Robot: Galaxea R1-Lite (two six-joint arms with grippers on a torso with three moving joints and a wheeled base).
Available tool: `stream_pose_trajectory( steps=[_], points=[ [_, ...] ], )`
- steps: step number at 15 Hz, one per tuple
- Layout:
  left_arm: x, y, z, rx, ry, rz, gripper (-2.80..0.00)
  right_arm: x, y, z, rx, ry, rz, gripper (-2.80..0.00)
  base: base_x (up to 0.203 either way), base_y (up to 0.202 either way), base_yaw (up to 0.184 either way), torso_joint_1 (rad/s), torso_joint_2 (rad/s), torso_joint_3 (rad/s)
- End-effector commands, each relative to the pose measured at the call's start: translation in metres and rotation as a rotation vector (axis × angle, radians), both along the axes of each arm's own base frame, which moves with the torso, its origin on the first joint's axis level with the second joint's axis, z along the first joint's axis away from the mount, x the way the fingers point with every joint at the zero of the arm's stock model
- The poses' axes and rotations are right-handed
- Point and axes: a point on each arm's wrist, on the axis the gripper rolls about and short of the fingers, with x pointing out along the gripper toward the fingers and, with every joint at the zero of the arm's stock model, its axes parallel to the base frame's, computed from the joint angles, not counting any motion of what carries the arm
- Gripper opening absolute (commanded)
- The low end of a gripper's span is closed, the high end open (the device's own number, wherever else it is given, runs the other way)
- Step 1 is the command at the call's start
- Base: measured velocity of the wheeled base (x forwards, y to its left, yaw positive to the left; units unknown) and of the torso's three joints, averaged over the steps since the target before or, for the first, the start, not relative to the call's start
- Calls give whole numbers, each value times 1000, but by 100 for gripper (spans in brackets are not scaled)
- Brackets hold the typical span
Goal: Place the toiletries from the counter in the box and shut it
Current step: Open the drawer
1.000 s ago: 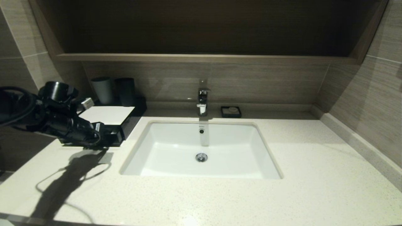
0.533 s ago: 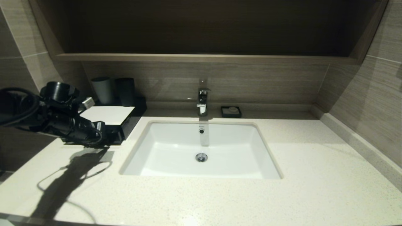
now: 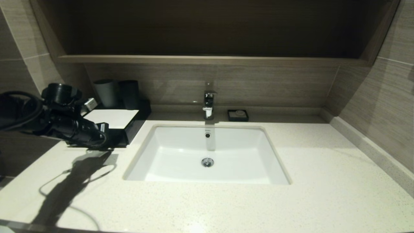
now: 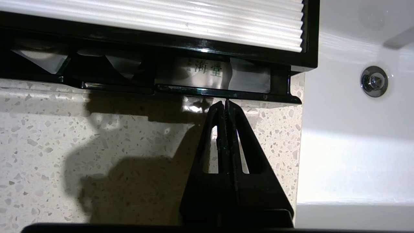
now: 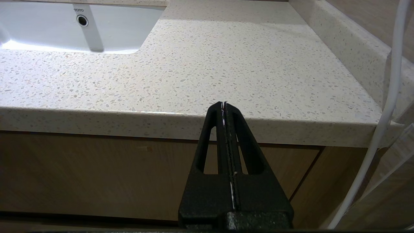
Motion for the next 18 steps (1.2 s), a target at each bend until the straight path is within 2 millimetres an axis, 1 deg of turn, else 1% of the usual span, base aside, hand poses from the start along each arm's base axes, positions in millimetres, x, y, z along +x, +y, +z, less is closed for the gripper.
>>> stream_pose_trajectory(
  steps=[1,9,14,18],
  points=[
    [1,-2,0,-2,-7,-5,-280,0,0,0,-1,3,1,-280,0,0,0,0,0,0],
    [4,-4,-5,-13,-5,-1,-280,0,0,-1,-1,2,1,-280,0,0,0,0,0,0],
    [6,-4,-3,-22,-26,8,-280,0,0,0,-1,3,1,-280,0,0,0,0,0,0],
    [1,-4,1,-32,-32,12,-280,0,0,0,-1,3,1,-280,0,0,0,0,0,0]
  ],
)
